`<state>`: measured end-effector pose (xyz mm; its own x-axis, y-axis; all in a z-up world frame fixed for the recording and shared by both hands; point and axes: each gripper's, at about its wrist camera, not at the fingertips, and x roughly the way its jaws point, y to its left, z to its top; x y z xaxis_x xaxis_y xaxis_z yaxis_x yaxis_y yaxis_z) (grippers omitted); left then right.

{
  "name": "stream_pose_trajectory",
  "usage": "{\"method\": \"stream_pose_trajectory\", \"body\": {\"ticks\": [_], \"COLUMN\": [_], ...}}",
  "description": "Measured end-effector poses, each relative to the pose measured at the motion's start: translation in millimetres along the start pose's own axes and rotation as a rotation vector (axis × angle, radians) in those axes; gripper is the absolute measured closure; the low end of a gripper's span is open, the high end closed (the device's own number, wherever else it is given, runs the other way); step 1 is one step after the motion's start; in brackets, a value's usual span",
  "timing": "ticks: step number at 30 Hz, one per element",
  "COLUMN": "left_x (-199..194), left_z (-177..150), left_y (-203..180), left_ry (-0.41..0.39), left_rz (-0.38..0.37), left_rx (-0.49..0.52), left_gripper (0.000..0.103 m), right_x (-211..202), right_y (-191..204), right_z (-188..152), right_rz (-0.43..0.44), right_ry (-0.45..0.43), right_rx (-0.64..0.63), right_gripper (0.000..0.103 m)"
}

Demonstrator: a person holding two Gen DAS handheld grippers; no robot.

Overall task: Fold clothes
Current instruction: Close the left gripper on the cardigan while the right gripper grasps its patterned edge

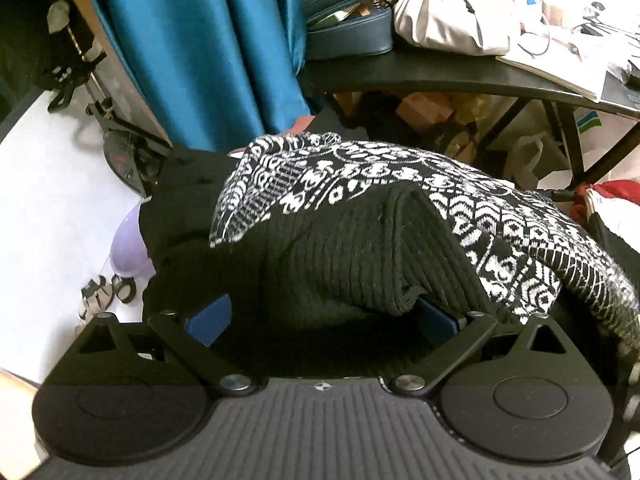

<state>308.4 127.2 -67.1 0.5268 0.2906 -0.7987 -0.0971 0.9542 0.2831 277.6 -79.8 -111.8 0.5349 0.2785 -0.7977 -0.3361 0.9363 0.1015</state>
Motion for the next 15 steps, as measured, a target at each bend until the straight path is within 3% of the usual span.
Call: {"method": "stream_pose_trajectory", "body": {"ticks": [5, 8, 10, 14, 15], "left_x": [-18, -9, -2, -3, -5], "left_z": [3, -2, -3, 0, -1], "left_y": [-8, -20, -20, -14, -13], "left_ry": [-0.083, -0.066, -0.049, -0.017, -0.014], "left_rz": [0.012, 0.081, 0.081, -0.005, -0.020], "left_rx": [0.102, 0.200, 0.177, 0.107, 0.103], "left_gripper": [0.004, 0.004, 0.004, 0.036, 0.049], "right_x": [-7, -11, -7, -5, -5], "right_y": [-29, -42, -48, -45, -43], "right_z": [10, 13, 14, 9, 8], "right_rz": [0.016, -0.028, -0.030, -0.009, -0.006], "right_ry": [-0.043, -0.084, -0.075, -0.044, -0.039], "right_rx": [0.132, 0.198, 0.218, 0.175, 0.153], "right_gripper": [0.074, 0.074, 0.074, 0.057, 0.053]}}
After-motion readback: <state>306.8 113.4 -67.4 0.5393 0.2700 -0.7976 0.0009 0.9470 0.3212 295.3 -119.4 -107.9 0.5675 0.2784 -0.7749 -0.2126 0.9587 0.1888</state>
